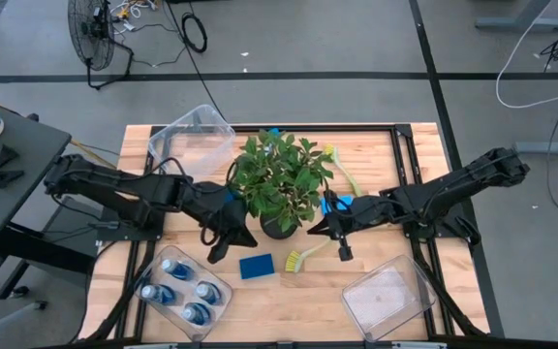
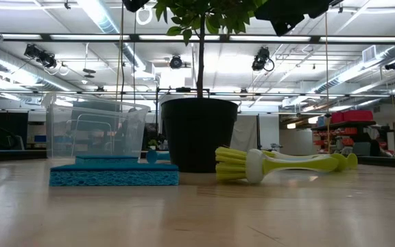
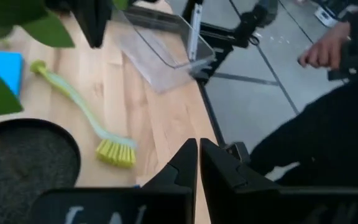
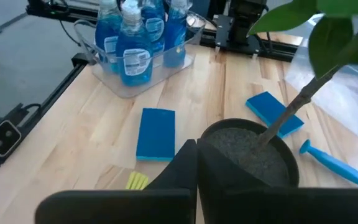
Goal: Pick & Place Kitchen Sink Supplies
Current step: Put the green kitchen brush into the top transparent bin
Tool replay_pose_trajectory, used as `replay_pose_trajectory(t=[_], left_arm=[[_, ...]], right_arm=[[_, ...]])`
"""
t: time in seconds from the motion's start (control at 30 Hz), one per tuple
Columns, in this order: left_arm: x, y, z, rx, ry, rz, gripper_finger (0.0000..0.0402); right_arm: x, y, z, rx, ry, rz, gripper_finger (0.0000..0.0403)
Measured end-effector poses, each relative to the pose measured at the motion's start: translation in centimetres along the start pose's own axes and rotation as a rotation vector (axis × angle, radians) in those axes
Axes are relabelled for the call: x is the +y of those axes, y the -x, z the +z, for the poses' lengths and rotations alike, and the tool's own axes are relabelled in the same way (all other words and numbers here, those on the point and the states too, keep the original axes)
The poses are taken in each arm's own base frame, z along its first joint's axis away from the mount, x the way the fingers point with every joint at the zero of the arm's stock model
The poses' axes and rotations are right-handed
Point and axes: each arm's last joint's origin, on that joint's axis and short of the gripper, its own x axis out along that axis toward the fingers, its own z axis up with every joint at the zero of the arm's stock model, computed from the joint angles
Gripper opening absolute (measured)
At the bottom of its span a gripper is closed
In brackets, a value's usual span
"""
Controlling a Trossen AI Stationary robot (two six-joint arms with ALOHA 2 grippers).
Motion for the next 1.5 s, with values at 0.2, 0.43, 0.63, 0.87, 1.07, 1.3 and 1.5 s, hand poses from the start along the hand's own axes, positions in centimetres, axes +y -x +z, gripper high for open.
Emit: replay_pose_trajectory(t=[0.2, 0.43, 0.63, 0.87, 1.07, 1.3, 1.5], left_arm=[[-1.7, 2.4, -1.1, 0.045, -0.034, 0.081, 0.0005], [-2.7, 6.4, -1.7, -0.008, -0.101, 0.237, 0.0006], [-2.8, 7.7, -1.7, -0.029, -0.179, 0.248, 0.0007], [-1.9, 5.8, -3.2, -0.051, -0.224, 0.096, 0.0008], [0.2, 5.4, -6.7, -0.080, -0.210, 0.116, 0.0006], [1.7, 7.5, -8.7, -0.159, -0.192, 0.187, 0.0005], [1.7, 9.6, -8.8, -0.256, -0.182, 0.234, 0.0007]], right_arm=[[0.0, 0.0, 0.1, -0.011, 0.001, 0.042, 0.0006], [0.1, -0.1, 0.1, -0.011, 0.021, 0.072, 0.0003], [-0.5, -0.2, 0.5, -0.055, -0.032, 0.083, 0.0002], [-1.6, -0.1, 1.4, -0.151, -0.115, 0.055, 0.0002], [-2.3, -0.2, 1.2, -0.138, -0.127, 0.031, 0.0002], [-3.6, -0.2, 1.0, -0.129, -0.166, 0.013, 0.0001], [-5.1, -0.1, 1.1, -0.174, -0.119, -0.006, 0.0001]])
